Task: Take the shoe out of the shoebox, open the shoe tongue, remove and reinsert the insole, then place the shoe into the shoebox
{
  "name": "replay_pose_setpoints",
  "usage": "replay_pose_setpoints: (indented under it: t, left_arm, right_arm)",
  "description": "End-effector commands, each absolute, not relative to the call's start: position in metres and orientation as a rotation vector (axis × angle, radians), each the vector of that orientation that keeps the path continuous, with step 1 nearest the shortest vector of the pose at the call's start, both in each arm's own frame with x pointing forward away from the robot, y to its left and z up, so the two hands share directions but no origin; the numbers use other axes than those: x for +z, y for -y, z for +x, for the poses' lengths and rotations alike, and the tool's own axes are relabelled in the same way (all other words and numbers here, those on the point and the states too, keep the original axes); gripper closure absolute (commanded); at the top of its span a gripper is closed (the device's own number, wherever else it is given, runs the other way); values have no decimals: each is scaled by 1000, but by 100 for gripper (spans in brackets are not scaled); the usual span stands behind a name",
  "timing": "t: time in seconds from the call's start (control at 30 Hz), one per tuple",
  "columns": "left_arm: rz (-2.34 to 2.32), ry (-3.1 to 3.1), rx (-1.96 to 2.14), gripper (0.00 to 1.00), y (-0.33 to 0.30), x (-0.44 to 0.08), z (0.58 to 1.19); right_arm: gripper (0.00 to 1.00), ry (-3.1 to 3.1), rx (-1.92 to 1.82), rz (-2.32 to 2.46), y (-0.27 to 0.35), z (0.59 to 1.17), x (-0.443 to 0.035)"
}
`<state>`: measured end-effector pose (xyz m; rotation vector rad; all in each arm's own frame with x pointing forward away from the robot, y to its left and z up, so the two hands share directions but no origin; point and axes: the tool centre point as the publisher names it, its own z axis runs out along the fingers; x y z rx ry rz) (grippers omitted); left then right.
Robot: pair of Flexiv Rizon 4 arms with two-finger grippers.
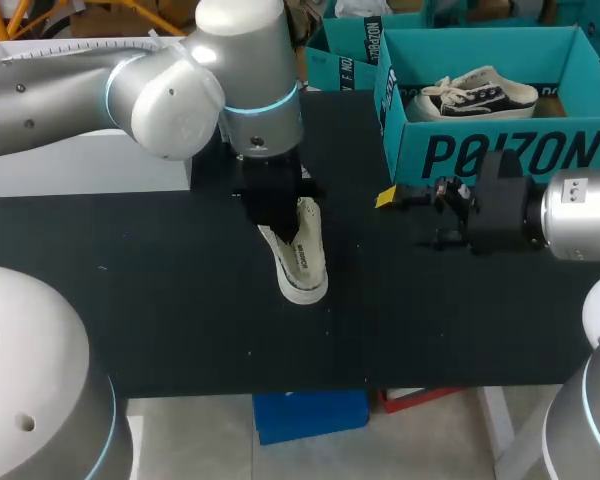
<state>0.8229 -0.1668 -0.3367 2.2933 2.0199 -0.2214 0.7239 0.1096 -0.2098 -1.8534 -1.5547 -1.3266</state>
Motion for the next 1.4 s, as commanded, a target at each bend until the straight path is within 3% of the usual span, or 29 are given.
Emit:
replay_pose_setpoints:
  t: [0.03, 0.33, 0.83, 1.4]
  left_arm:
    - [2212, -2028, -252, 100, 149, -312, 825]
    - [1949, -2128, -314, 100, 127, -288, 870]
    - [1705, -2235, -331, 100, 102, -291, 952]
    - [1749, -2269, -416, 100, 116, -334, 948]
  right_arm:
    - [0, 1554, -1326, -1853, -110, 724, -210]
    - [0, 1554, -1326, -1853, -110, 724, -210]
    - [0, 1554, -1326, -1853, -110, 724, -210]
    - [0, 1554, -1326, -1853, -110, 724, -210]
